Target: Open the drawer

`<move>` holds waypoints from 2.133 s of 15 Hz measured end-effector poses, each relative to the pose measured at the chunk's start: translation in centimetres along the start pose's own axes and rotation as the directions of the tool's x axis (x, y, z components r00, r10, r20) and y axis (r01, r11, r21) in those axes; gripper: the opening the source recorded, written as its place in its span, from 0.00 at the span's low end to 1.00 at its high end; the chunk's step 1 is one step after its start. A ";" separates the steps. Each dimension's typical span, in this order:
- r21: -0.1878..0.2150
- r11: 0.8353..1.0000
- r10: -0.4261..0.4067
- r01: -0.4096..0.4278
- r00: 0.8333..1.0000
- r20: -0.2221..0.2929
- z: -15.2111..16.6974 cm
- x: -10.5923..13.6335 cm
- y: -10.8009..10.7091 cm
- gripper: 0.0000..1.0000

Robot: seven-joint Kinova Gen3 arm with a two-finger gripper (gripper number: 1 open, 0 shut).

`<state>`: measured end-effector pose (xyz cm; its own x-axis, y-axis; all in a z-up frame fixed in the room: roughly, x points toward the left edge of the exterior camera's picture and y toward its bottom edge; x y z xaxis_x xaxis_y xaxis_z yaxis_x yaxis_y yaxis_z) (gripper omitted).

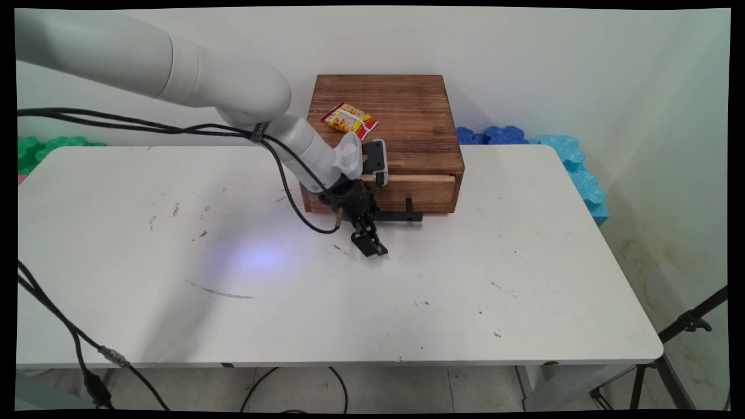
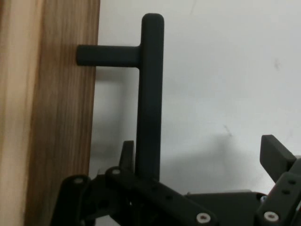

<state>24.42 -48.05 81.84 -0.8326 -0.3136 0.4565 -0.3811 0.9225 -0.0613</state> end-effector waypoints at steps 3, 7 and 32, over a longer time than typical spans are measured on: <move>-0.008 1.000 0.008 -0.008 1.000 0.000 -0.1 0.0 0.7 1.00; -0.022 0.999 0.027 -0.027 1.000 -0.001 -0.4 -0.2 2.3 1.00; -0.012 0.995 0.098 -0.098 0.995 0.008 -1.4 -0.7 12.1 1.00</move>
<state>20.91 -36.34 82.01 -0.8692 -0.2230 0.4414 -0.2927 0.9514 -0.0957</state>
